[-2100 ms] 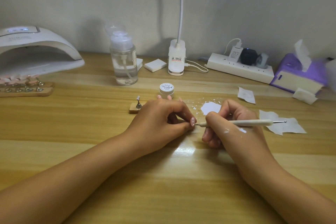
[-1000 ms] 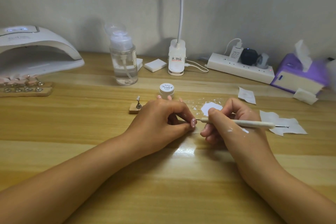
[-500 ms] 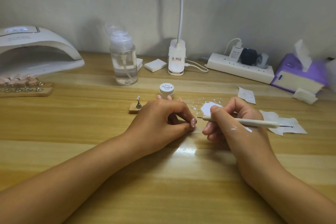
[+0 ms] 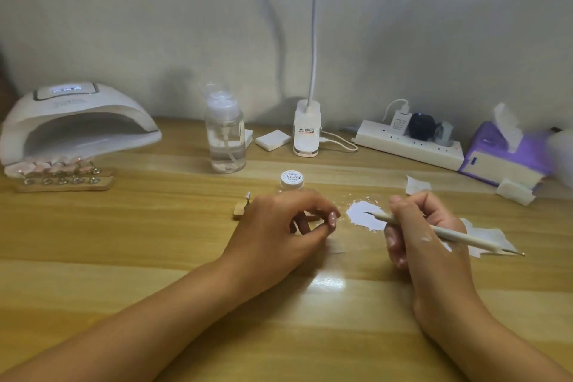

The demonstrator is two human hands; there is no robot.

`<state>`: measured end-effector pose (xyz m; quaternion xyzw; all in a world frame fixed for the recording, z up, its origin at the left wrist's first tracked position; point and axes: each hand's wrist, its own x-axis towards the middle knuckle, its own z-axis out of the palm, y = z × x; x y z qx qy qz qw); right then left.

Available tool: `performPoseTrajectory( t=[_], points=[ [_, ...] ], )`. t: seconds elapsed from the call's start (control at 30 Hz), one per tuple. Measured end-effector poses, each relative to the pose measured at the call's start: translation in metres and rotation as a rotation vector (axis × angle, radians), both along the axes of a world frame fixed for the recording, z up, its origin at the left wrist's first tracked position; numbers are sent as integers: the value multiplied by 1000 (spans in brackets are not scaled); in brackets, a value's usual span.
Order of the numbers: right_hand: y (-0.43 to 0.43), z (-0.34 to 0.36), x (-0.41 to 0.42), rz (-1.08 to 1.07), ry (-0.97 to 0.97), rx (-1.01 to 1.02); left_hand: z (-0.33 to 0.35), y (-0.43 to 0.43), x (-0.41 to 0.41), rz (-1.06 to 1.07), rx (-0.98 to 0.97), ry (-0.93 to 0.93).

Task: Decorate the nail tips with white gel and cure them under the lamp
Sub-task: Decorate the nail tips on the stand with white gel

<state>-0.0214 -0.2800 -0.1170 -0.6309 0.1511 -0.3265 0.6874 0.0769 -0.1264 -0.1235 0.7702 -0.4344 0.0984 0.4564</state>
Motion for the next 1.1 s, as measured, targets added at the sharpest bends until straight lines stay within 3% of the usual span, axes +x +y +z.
performPoseTrajectory(
  t=[0.2,0.43,0.6,0.97,1.1],
  points=[
    [-2,-1,2,37,37,22,38,25,30,81,-193,240],
    [-5,-4,4,66,69,-40,52,55,59,76,82,394],
    [-5,-4,5,90,76,-35,34,53,64,125,242,319],
    [-4,-4,6,114,87,-70,22,52,69,44,326,315],
    [-5,-3,5,109,96,-70,25,56,71,48,447,261]
  ],
)
